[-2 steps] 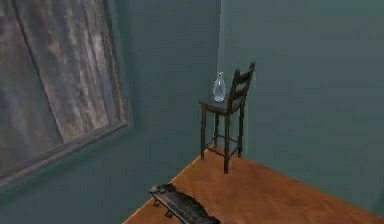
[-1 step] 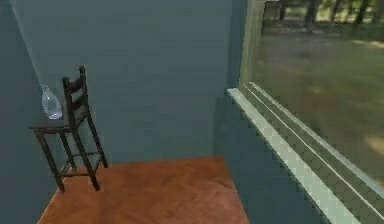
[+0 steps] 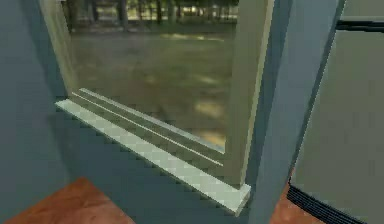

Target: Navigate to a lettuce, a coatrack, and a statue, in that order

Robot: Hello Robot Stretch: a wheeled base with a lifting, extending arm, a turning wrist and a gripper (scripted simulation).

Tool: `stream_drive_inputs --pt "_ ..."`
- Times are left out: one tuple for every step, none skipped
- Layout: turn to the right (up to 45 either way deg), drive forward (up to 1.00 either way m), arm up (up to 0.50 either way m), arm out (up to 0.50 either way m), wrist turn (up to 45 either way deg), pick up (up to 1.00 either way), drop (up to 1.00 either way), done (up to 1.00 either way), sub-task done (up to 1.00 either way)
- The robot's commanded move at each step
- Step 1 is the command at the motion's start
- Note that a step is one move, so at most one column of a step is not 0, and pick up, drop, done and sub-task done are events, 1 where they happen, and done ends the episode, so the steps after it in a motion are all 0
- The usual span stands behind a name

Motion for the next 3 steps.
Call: stream_drive_inputs --pt "45.0 0.0 0.0 0.0 0.0 0.0 0.0 0.0 0.0" --pt "36.0 0.0 0.0 0.0 0.0 0.0 0.0 0.0 0.0" --pt "0.0 1.0 0.0 0.0 0.0 0.0 0.0 0.0 0.0"
